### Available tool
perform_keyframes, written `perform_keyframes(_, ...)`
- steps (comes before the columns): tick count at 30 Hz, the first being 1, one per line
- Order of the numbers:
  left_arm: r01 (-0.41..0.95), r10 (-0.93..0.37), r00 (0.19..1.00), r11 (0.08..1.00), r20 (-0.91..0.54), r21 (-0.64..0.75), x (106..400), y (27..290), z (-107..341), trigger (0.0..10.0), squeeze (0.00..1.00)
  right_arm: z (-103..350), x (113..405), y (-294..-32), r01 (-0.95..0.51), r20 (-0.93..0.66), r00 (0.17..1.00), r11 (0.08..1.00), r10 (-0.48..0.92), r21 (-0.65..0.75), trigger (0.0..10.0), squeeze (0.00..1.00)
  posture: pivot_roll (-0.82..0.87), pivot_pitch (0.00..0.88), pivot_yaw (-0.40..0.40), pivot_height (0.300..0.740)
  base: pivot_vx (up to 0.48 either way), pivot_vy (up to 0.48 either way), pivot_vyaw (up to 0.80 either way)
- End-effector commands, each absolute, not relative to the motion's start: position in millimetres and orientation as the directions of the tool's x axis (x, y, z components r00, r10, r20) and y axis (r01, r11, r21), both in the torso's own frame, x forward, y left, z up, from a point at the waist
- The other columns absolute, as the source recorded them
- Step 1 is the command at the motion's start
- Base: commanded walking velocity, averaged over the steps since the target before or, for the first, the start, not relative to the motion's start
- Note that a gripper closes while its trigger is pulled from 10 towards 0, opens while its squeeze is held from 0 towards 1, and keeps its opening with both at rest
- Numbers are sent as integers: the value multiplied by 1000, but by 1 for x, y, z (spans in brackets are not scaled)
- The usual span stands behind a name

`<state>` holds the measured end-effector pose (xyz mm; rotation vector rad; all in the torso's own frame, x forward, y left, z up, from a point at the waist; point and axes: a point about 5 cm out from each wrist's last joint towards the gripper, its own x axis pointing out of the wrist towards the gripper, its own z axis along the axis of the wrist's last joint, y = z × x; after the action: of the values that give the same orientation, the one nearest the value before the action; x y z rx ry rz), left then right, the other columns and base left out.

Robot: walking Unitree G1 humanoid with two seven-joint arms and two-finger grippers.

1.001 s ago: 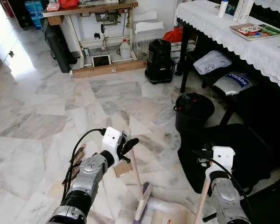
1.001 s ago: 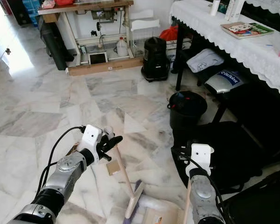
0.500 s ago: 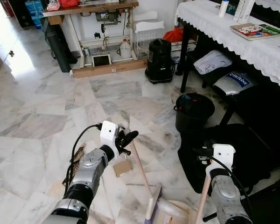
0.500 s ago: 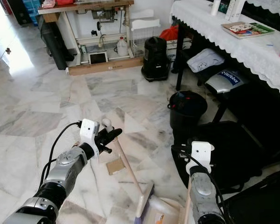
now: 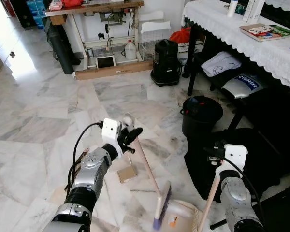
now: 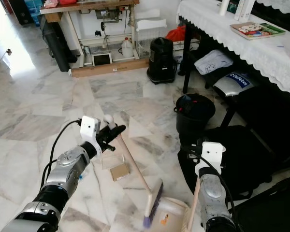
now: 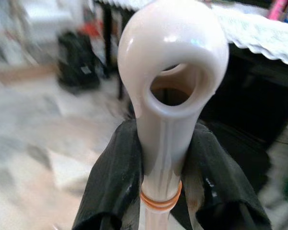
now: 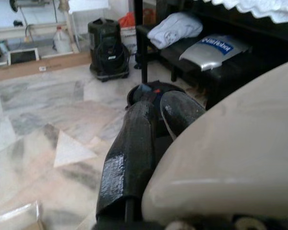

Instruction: Sweep floor

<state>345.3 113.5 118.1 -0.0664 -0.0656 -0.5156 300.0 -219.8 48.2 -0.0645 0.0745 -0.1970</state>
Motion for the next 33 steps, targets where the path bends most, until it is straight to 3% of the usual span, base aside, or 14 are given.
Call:
perform_keyframes(1, 468, -467, 864, 883, 189, 46, 352, 117, 146, 10000, 0, 61, 307, -220, 198, -4, 980, 979, -198, -56, 10000, 0, -124, 0, 43, 740, 0, 0, 0)
perform_keyframes(7, 382, -408, 869, 913, 279, 145, 350, 122, 163, 10000, 0, 75, 312, -223, 217, 59, 975, 976, -216, -23, 10000, 0, -131, 0, 45, 740, 0, 0, 0)
perform_keyframes(14, 310, -373, 889, 917, 265, 252, 343, 123, 153, 10000, 0, 95, 318, -222, 240, 147, 957, 968, -249, 79, 10000, 0, -139, 0, 43, 740, 0, 0, 0)
perform_keyframes(28, 126, -149, 956, 987, 254, 104, 335, 147, 136, 10000, 0, 135, 319, -210, 197, 298, 926, 970, -233, 146, 10000, 0, -143, 0, 20, 740, 0, 0, 0)
perform_keyframes(33, 89, -117, 960, 989, 254, 119, 333, 154, 135, 10000, 0, 141, 319, -209, 182, 310, 925, 973, -218, 141, 10000, 0, -151, 0, 3, 740, 0, 0, 0)
